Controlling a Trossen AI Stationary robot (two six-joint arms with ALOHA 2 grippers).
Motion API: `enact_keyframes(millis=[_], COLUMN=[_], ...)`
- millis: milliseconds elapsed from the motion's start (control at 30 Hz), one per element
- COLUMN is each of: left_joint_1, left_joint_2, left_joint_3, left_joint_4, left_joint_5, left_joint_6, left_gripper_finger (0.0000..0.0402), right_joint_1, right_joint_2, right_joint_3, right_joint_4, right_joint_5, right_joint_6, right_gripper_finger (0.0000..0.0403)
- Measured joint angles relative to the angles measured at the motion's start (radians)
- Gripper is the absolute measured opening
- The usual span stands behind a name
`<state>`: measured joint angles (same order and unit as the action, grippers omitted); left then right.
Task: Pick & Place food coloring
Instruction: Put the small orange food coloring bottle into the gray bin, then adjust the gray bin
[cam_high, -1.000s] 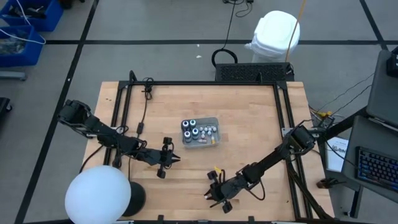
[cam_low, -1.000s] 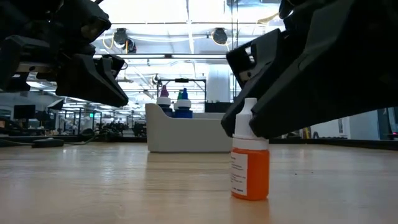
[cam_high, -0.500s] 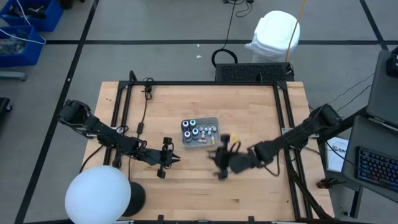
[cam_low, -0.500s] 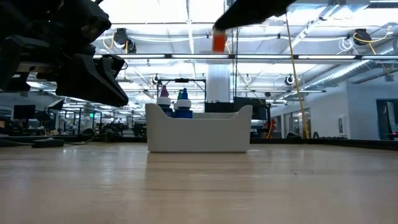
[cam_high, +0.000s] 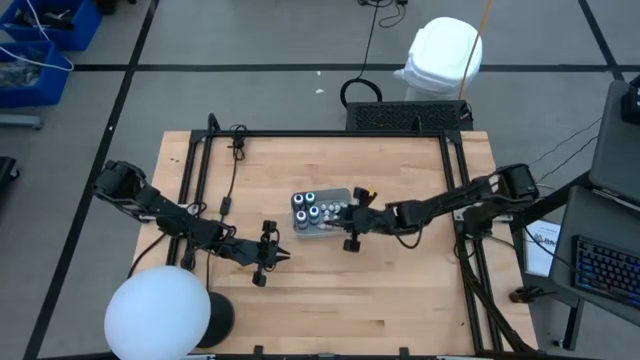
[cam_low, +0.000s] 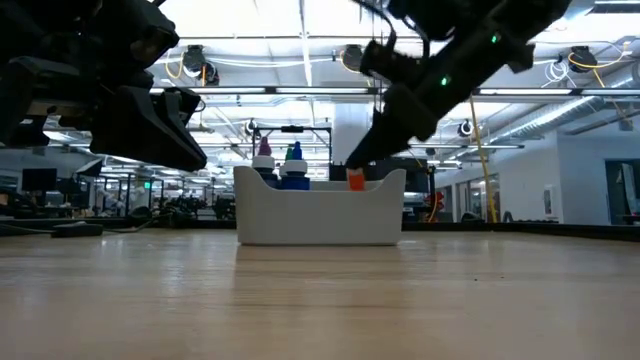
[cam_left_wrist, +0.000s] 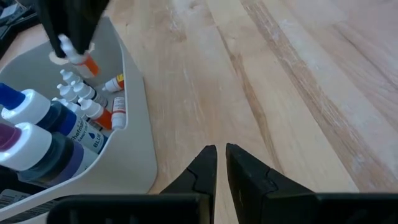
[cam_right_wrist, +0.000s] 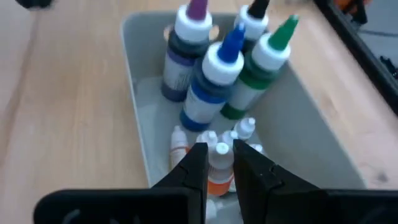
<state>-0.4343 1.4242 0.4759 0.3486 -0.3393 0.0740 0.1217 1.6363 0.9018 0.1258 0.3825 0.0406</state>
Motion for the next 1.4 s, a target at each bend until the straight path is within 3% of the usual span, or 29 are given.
enact_keyframes(millis=[167,733,1100,1400], left_joint_1=[0.000,0.000,0.015,0.015], left_joint_2=[0.000,0.000,0.000,0.000], left_joint_3=[0.000,0.000,0.000,0.000], left_joint_4=[0.002,0.004,-0.002,-0.060], left_joint_5=[0.000,0.000,-0.003,-0.040], left_joint_6=[0.000,0.000,-0.026,-0.048], left_gripper_finger=[0.0044,0.0044,0.0044,0.0044], right_joint_1=[-0.011,-0.039,-0.038,-0.028], right_joint_2=[0.043,0.059,0.058,-0.010], right_joint_3=[-0.006,-0.005,-0.005,-0.005], right_joint_4=[0.032,0.021,0.021,-0.025], right_joint_5=[-0.044,-0.046,-0.046,-0.038], right_joint_6=[0.001,0.053,0.060,0.052], right_gripper_finger=[0.0043,0.0049,0.0112,0.0095])
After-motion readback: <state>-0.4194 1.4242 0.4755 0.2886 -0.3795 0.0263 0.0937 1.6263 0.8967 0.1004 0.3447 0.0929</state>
